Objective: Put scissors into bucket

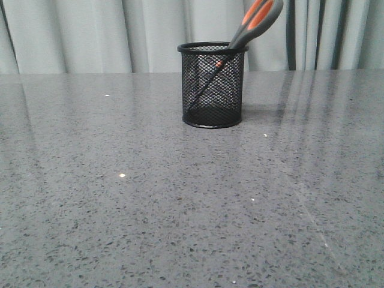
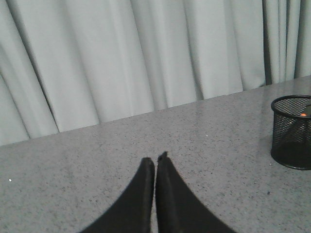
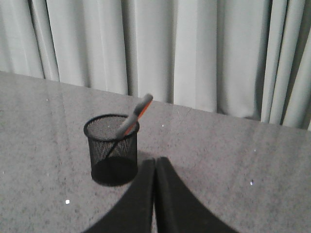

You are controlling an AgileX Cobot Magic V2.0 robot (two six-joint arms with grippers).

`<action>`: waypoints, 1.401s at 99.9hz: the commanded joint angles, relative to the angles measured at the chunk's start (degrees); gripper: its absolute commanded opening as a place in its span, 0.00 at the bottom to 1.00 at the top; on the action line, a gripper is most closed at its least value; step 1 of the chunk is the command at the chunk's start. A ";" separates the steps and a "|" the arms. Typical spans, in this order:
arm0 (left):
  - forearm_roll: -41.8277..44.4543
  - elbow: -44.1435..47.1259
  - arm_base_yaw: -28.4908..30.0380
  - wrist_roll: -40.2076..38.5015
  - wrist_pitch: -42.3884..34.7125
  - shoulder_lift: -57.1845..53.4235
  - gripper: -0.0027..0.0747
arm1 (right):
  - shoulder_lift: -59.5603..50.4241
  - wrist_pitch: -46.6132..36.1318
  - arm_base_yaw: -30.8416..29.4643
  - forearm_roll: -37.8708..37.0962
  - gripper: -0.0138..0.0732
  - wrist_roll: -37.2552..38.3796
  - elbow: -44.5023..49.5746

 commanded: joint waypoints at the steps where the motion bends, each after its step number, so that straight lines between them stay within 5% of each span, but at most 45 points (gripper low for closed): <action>1: -4.93 3.53 0.05 -0.61 -4.29 -5.40 0.01 | -4.46 -5.37 -0.34 -0.30 0.11 -0.07 3.19; 22: -5.76 9.99 0.05 -0.61 -4.29 -15.01 0.01 | -11.83 -6.65 -0.34 -0.30 0.11 -0.07 10.10; 112: -5.58 10.36 0.05 -0.90 -4.29 -14.47 0.01 | -11.85 -7.04 -0.34 -0.30 0.11 -0.07 10.50; 117: 1.96 10.91 0.05 -5.50 -4.29 -14.47 0.01 | -11.85 -7.04 -0.34 -0.30 0.11 -0.07 10.50; 132: 31.34 15.33 0.71 -40.52 -7.80 -14.47 0.01 | -11.85 -7.04 -0.34 -0.30 0.11 -0.07 10.50; 140: 37.96 18.80 0.71 -46.45 -11.28 -14.47 0.01 | -11.85 -7.04 -0.34 -0.30 0.11 -0.07 10.50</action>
